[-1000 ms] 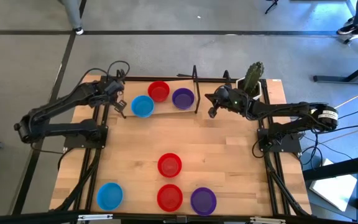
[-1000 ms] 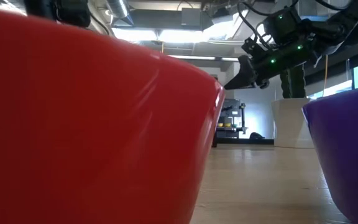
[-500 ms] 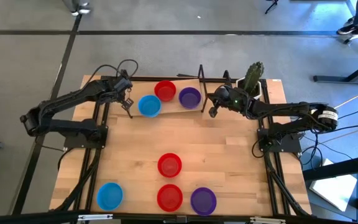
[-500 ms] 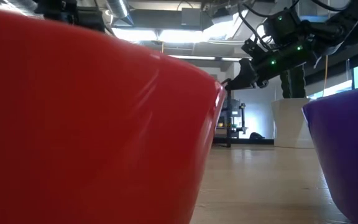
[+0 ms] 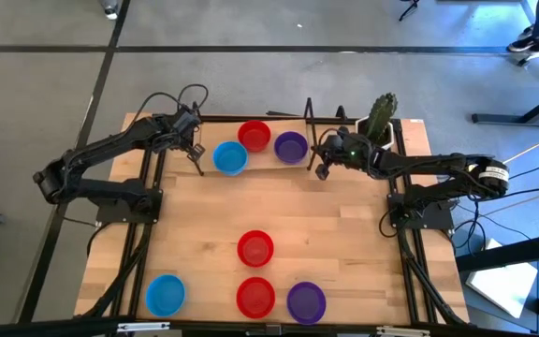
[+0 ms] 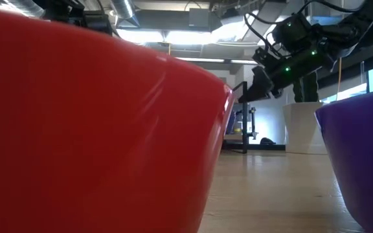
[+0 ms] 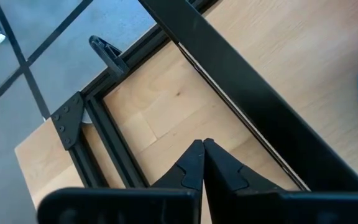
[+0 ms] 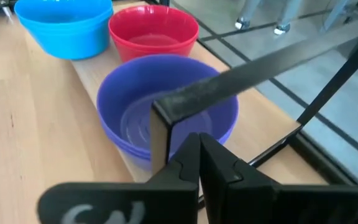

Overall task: Pick & Place Mini bowls
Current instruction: Adjust the shelf, then adjust the stacked blue bowls on the shelf

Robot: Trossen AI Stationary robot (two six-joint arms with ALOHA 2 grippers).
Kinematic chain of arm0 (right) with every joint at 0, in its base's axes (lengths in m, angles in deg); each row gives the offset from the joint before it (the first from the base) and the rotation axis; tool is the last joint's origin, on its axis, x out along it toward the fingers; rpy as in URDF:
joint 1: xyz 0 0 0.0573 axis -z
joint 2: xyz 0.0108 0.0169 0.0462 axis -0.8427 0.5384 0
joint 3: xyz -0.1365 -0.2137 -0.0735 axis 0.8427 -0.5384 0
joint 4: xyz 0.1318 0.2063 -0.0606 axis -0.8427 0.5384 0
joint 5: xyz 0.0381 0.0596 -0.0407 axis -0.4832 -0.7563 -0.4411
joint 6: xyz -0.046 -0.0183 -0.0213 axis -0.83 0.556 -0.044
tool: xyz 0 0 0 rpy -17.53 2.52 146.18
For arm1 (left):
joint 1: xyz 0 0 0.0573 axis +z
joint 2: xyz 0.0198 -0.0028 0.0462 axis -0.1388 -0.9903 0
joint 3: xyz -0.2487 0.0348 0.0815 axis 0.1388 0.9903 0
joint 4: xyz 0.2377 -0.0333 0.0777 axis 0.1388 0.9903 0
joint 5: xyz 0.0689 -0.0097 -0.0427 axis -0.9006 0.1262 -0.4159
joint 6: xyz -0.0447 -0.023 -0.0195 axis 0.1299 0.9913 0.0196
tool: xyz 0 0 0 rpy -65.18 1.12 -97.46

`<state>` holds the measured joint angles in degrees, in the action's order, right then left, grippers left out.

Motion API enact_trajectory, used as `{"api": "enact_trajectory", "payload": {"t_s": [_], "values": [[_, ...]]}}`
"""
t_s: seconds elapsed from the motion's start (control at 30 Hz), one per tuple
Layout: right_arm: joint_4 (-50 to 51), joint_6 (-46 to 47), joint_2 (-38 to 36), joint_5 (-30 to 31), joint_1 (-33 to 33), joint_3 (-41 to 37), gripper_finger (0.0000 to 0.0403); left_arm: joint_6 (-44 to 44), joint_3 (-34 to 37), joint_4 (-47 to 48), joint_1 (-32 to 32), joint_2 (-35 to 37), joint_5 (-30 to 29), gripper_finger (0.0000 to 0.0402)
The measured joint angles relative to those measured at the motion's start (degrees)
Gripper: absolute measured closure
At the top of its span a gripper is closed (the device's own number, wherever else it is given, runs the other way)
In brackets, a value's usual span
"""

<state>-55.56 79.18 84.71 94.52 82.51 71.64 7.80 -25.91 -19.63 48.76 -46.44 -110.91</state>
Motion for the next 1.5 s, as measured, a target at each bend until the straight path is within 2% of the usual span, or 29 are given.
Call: {"api": "enact_trajectory", "payload": {"t_s": [0.53,0.77,0.93,1.13,1.33,1.4,1.5], "values": [[0.9,1.7,0.0,0.0,-4.1,0.0,0.0399,-1.4,0.1,-0.7,0.0,-0.1,0.4,0.0399],[3.6,1.7,0.0,3.4,-4.1,0.0,0.0399,-2.5,0.3,-0.4,0.0,1.6,0.3,0.04],[4.7,1.8,0.0,3.5,-4.1,0.0,0.0399,-4.3,0.4,0.5,0.0,5.5,-2.1,0.0391],[4.7,1.9,0.0,3.6,-4.1,0.0,0.0399,-5.4,0.4,2.5,0.0,10.1,-1.4,0.0378],[8.0,3.8,0.0,3.9,-4.1,0.0,0.0399,-3.5,0.3,5.8,-0.2,15.2,-7.3,0.0364],[11.0,4.8,0.0,6.7,-4.1,0.0,0.0399,-3.5,0.3,5.9,-0.8,18.3,-6.2,0.0363],[15.8,6.1,0.0,11.1,-4.1,0.0,0.0399,-3.4,0.2,4.2,-2.7,23.3,0.3,0.0365]]}}
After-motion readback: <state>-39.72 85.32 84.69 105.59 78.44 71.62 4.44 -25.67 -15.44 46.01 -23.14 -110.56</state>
